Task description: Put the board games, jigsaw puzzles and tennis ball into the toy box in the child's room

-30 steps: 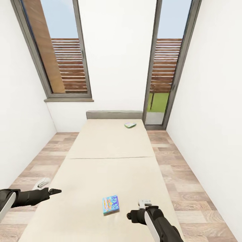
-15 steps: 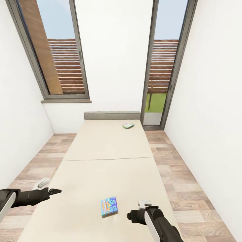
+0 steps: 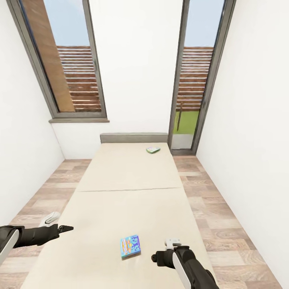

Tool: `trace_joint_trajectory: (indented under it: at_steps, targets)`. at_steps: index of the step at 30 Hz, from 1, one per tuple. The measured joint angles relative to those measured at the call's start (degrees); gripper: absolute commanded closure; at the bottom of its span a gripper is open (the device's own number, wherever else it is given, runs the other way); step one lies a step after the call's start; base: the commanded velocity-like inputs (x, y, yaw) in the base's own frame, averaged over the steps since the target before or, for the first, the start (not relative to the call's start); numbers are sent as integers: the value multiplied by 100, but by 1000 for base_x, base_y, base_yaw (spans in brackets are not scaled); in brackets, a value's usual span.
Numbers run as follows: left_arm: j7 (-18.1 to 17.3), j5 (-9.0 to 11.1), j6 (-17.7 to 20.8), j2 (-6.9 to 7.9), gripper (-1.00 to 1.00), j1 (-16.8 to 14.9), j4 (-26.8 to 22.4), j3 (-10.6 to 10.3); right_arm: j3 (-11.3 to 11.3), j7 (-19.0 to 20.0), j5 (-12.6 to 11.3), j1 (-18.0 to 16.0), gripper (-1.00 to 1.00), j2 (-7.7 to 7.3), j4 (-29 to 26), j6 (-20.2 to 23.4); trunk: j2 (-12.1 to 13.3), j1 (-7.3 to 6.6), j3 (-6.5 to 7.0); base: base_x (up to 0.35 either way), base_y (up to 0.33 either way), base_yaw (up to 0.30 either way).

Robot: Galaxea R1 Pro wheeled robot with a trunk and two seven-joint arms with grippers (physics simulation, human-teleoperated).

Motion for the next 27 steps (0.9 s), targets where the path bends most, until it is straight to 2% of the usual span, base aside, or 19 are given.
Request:
trace_joint_trajectory:
  at_steps: [10, 15, 17, 18, 22, 27]
  targets:
    - [31, -12, 0, -29, -100, 0, -2, -30, -4, 0, 0, 0, -100, 0, 0, 3, 0, 0, -80, 0, 0, 0]
    - [71, -47, 5, -211, -100, 0, -4, -49, -11, 6, 0, 0, -100, 0, -21, 13, 0, 0, -127, 0, 0, 0]
    - [91, -62, 7, -332, -100, 0, -5, -58, -14, 11, -4, 0, -100, 0, -123, 27, 0, 0, -145, 0, 0, 0]
    - [120, -66, 8, -396, -100, 0, -5, -62, -18, 13, -7, 4, -100, 0, -231, 39, 0, 0, -155, 0, 0, 0]
    - [218, -74, 8, -482, -100, 0, -5, -65, -27, 14, -11, 38, -100, 0, -515, 134, 0, 0, -192, 0, 0, 0]
    - [565, -69, 25, -657, -100, -19, -23, -65, -43, 45, -17, 102, -100, 0, -1102, 429, 0, 0, -239, 0, 0, 0]
